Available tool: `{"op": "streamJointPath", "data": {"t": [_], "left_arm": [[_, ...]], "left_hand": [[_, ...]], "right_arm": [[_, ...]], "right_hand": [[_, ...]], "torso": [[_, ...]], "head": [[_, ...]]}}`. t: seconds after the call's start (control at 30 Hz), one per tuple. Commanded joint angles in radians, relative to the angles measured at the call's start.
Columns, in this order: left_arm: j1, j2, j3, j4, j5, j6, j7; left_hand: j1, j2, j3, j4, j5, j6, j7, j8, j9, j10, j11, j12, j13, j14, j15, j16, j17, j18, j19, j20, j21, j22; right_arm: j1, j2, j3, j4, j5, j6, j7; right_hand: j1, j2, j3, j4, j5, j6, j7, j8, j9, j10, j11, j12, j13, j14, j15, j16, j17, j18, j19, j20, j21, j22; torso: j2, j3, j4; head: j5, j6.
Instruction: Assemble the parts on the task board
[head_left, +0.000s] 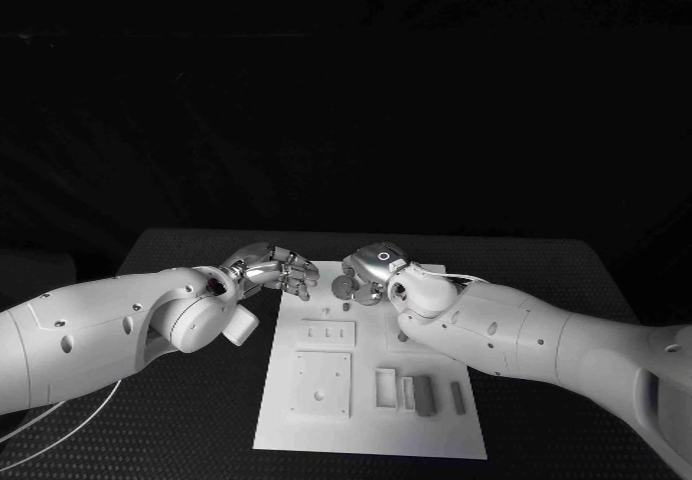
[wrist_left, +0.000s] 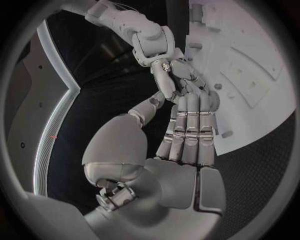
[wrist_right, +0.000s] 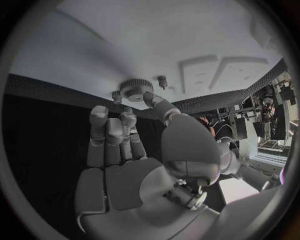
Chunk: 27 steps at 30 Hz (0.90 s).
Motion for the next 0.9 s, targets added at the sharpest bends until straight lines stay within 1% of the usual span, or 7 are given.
{"op": "streamJointPath", "data": {"t": [0.03,0.3,0.47,0.63,0.7,0.8,0.9], "left_arm": [[0.001,0.002,0.001,0.001,-0.002,0.007,0.009],[0.001,0.001,0.001,-0.001,-0.002,0.007,0.009],[0.001,-0.005,0.001,-0.005,-0.002,0.005,0.012],[0.001,-0.020,0.001,-0.007,-0.002,0.002,0.016],[0.001,-0.020,0.001,-0.013,-0.002,0.002,0.019],[0.001,-0.018,0.001,-0.022,-0.002,0.006,0.021],[0.001,-0.017,0.001,-0.035,-0.002,0.013,0.020]], "left_hand": [[-0.011,0.000,-0.001,0.005,-0.004,-0.006,0.000,-0.005,0.001,-0.003,0.001,-0.004,0.002,0.004,0.003,-0.007,0.002,-0.003,-0.001,0.000,-0.006,0.001],[-0.012,0.000,-0.001,0.005,-0.004,-0.006,0.000,-0.006,0.001,-0.003,0.001,-0.004,0.002,0.004,0.003,-0.007,0.002,-0.003,-0.001,0.000,-0.007,0.001],[-0.012,0.000,-0.001,0.005,-0.004,-0.007,0.000,-0.006,0.001,-0.004,0.001,-0.005,0.003,0.004,0.003,-0.008,0.003,-0.003,-0.001,0.000,-0.007,0.002],[-0.012,-0.001,-0.001,0.005,-0.004,-0.007,0.000,-0.006,0.001,-0.004,0.002,-0.005,0.003,0.004,0.003,-0.008,0.003,-0.003,-0.001,0.000,-0.007,0.002],[-0.012,-0.002,-0.002,0.004,-0.004,-0.007,0.000,-0.006,0.001,-0.004,0.002,-0.005,0.003,0.004,0.003,-0.009,0.003,-0.003,-0.001,0.000,-0.007,0.002],[-0.011,-0.002,-0.002,0.004,-0.004,-0.007,0.000,-0.006,0.001,-0.004,0.002,-0.005,0.003,0.004,0.003,-0.009,0.003,-0.003,-0.001,0.000,-0.007,0.002],[-0.011,0.000,-0.001,0.005,-0.004,-0.005,-0.001,-0.005,0.002,-0.002,0.001,-0.004,0.004,0.004,0.003,-0.010,0.004,-0.003,-0.001,0.000,-0.008,0.002]], "right_arm": [[0.000,0.000,-0.001,0.001,0.012,-0.008,0.012],[0.000,-0.015,0.000,0.013,0.028,-0.025,0.016],[0.012,-0.070,0.004,0.090,0.112,-0.061,0.049],[0.038,-0.157,0.042,0.193,0.262,-0.078,0.157],[0.047,-0.197,0.058,0.224,0.327,-0.066,0.209],[0.066,-0.252,0.072,0.257,0.428,-0.033,0.261],[0.078,-0.302,0.084,0.273,0.462,-0.001,0.299]], "right_hand": [[0.005,-0.003,0.001,0.002,0.006,-0.033,0.025,-0.003,-0.001,-0.002,-0.004,0.004,-0.001,-0.001,-0.001,-0.006,0.001,0.032,0.006,-0.003,-0.006,0.012],[0.004,0.002,0.000,0.003,0.005,-0.030,0.023,0.001,0.000,-0.002,-0.005,0.004,-0.002,-0.001,-0.003,-0.006,0.001,0.032,0.006,-0.002,-0.006,0.013],[0.002,0.001,-0.002,0.005,0.005,-0.029,0.023,0.002,0.000,-0.001,-0.006,0.005,-0.003,0.000,-0.004,-0.005,0.001,0.032,0.007,-0.002,-0.006,0.013],[0.000,0.000,-0.003,0.008,0.006,-0.028,0.024,0.004,0.000,-0.002,-0.005,0.006,-0.004,-0.001,-0.004,-0.006,0.001,0.032,0.006,-0.002,-0.007,0.013],[0.004,0.001,-0.001,0.006,0.006,-0.029,0.031,0.004,0.000,-0.008,0.000,0.004,-0.005,-0.005,0.001,-0.010,0.000,0.032,0.001,-0.001,-0.011,0.013],[0.012,0.009,0.000,0.000,0.006,-0.029,0.035,0.005,-0.001,-0.014,0.005,0.004,-0.006,-0.010,0.005,-0.012,-0.001,0.032,-0.003,0.000,-0.013,0.013],[0.018,0.018,-0.003,-0.011,0.006,-0.025,0.045,0.010,-0.001,-0.024,0.014,0.004,-0.007,-0.018,0.014,-0.016,-0.001,0.032,-0.012,0.004,-0.018,0.014]], "torso": [[0.000,-0.0002,0.0002],[0.000,0.0006,-0.0001],[0.000,0.0009,-0.0010],[-0.001,0.0026,-0.0063],[-0.002,0.0049,-0.0117],[-0.004,0.0085,-0.0174],[-0.008,0.0140,-0.0252]], "head": [[0.000,-0.001],[0.001,0.000],[0.001,0.005],[0.001,0.013],[0.002,0.015],[0.007,0.017],[0.012,0.017]]}}
